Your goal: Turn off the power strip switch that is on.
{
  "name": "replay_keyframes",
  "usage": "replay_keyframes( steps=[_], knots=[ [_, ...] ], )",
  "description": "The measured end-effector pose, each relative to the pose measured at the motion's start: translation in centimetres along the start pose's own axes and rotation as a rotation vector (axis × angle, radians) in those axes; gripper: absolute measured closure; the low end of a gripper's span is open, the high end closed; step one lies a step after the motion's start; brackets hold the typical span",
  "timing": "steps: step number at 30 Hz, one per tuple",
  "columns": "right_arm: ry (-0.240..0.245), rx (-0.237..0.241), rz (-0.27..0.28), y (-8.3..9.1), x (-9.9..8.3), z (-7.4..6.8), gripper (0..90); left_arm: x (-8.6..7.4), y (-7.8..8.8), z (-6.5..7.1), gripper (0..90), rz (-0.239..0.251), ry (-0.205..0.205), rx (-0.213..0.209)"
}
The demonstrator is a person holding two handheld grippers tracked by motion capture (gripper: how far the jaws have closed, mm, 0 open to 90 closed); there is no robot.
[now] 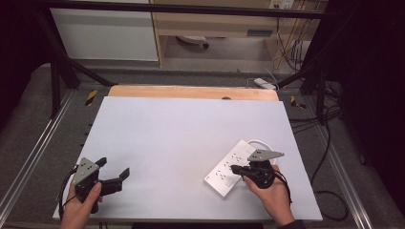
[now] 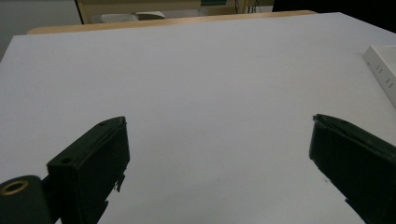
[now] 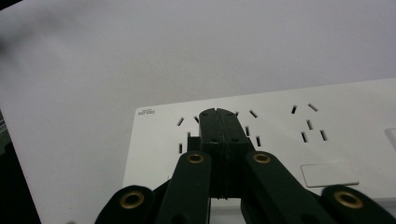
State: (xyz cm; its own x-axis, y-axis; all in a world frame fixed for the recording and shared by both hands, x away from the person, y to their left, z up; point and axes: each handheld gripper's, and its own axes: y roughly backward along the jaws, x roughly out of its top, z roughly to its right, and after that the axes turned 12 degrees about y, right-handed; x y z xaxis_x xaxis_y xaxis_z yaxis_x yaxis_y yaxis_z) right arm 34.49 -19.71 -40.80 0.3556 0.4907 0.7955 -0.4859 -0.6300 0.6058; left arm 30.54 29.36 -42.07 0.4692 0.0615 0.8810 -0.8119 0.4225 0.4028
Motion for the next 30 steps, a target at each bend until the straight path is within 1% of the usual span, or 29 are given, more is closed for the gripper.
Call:
replay_keyframes(
  steps=[2,10,14,17,25,30],
  knots=[
    [-0.003,0.002,-0.005,-0.1,-0.1,-0.1,90.0,0.0,0.0,0.0,5.0,-0.001,-0.001,0.0],
    [0.008,0.017,-0.027,-0.7,-0.3,-0.4,90.0,0.0,-0.1,0.1,4.9,-0.004,-0.007,-0.003],
    [0.016,0.033,-0.037,-0.8,-0.4,-0.6,90.0,0.0,-0.1,0.1,5.0,-0.007,-0.009,-0.005],
    [0.01,0.036,-0.042,-0.8,-0.5,-0.7,90.0,0.0,0.0,0.1,4.9,-0.003,-0.004,-0.003],
    [0.026,0.039,-0.06,-0.7,-0.8,-1.2,90.0,-0.1,0.1,0.1,4.9,-0.007,-0.016,-0.001],
    [0.029,0.054,-0.072,-0.8,-1.0,-1.5,90.0,-0.1,0.1,0.2,5.0,-0.008,-0.015,-0.005]
  ],
)
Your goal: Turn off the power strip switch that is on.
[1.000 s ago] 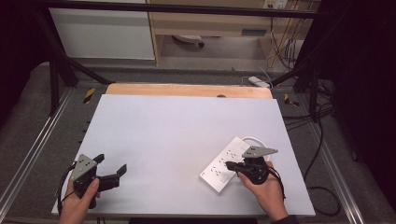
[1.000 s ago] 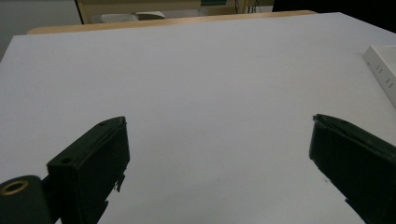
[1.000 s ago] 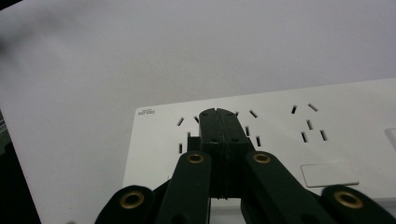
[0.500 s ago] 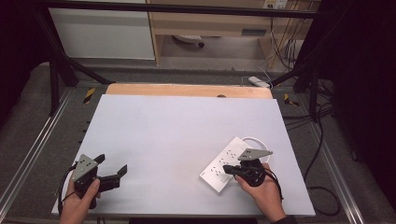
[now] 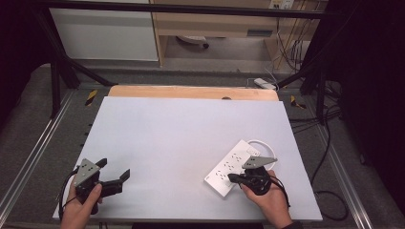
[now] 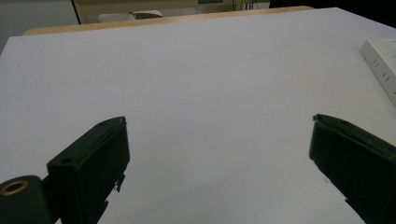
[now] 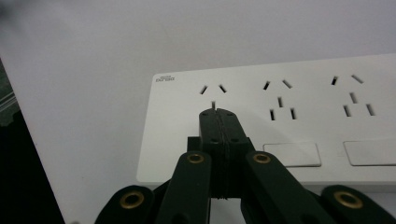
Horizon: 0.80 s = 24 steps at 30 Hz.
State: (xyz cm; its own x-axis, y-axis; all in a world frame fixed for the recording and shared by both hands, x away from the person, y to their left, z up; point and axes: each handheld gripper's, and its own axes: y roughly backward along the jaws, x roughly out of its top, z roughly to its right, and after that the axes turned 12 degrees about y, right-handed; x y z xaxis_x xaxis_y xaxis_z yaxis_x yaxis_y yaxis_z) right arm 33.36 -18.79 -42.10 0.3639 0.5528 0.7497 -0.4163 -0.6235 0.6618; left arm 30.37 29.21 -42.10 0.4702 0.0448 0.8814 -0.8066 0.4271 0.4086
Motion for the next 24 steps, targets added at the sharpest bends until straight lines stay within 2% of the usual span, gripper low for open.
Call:
replay_keyframes(
  steps=[13,24],
  knots=[
    [0.029,0.019,-0.028,-0.52,0.05,-0.7,90.0,0.01,0.05,0.02,4.9,-0.001,-0.005,0.0],
    [0.046,0.016,-0.035,-0.68,0.12,-1.0,90.0,0.0,-0.02,0.11,4.9,0.005,-0.001,-0.005]
  ],
)
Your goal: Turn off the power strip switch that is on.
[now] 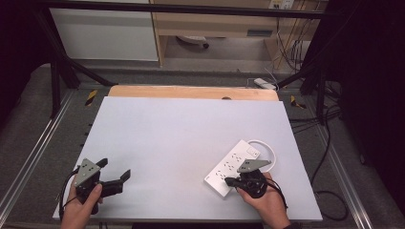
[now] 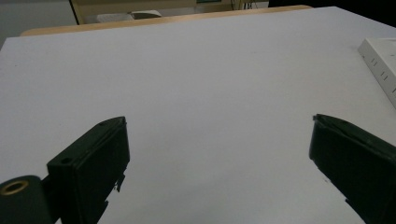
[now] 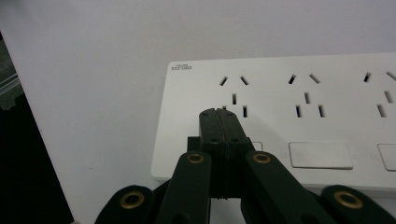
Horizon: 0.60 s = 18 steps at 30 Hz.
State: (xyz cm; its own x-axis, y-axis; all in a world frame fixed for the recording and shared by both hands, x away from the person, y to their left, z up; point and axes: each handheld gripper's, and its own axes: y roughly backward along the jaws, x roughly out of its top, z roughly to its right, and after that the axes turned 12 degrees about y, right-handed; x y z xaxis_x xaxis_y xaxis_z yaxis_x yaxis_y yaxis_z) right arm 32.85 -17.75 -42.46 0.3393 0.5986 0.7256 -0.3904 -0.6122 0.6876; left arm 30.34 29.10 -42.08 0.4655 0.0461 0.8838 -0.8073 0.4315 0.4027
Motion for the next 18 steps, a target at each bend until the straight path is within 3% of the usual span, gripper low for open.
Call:
replay_keyframes(
  steps=[18],
  knots=[
    [0.029,-0.036,-0.016,-0.11,-0.11,-0.23,90.0,-0.06,-0.06,0.05,4.9,-0.009,-0.007,0.001]
  ],
)
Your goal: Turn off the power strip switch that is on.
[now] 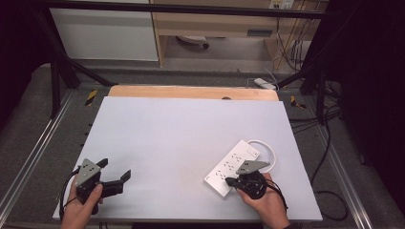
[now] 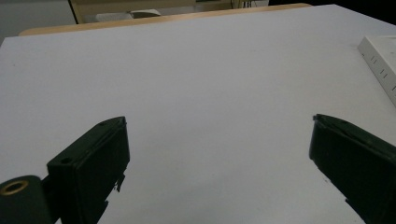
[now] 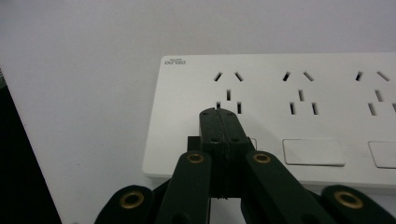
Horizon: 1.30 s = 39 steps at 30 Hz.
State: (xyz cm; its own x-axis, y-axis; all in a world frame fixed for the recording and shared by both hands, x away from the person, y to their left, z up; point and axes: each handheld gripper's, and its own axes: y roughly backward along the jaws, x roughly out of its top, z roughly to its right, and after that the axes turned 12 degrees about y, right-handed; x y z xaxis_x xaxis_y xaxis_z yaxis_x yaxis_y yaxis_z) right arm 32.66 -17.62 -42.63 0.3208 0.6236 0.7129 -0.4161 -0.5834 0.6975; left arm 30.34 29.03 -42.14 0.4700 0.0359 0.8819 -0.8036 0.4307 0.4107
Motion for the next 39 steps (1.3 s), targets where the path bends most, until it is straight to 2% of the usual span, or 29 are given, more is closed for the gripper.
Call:
replay_keyframes(
  steps=[11,16,19,22,39],
  knots=[
    [-0.006,0.006,0.006,-0.02,-0.05,-0.03,90.0,-0.01,0.0,-0.02,4.9,-0.004,-0.004,0.002],
    [0.002,0.007,0.005,-0.14,-0.07,-0.08,90.0,-0.02,-0.01,-0.02,4.9,-0.005,-0.005,0.004],
    [0.012,0.035,0.004,-0.41,0.01,-0.35,90.0,-0.03,0.0,0.01,4.9,-0.005,-0.008,0.005],
    [0.025,0.027,-0.003,-0.53,0.22,-0.6,90.0,-0.03,0.01,0.0,5.0,-0.005,-0.01,0.009],
    [0.0,0.051,0.018,-0.64,0.11,-0.07,90.0,-0.06,-0.07,0.05,5.0,-0.012,-0.017,0.006]
  ],
)
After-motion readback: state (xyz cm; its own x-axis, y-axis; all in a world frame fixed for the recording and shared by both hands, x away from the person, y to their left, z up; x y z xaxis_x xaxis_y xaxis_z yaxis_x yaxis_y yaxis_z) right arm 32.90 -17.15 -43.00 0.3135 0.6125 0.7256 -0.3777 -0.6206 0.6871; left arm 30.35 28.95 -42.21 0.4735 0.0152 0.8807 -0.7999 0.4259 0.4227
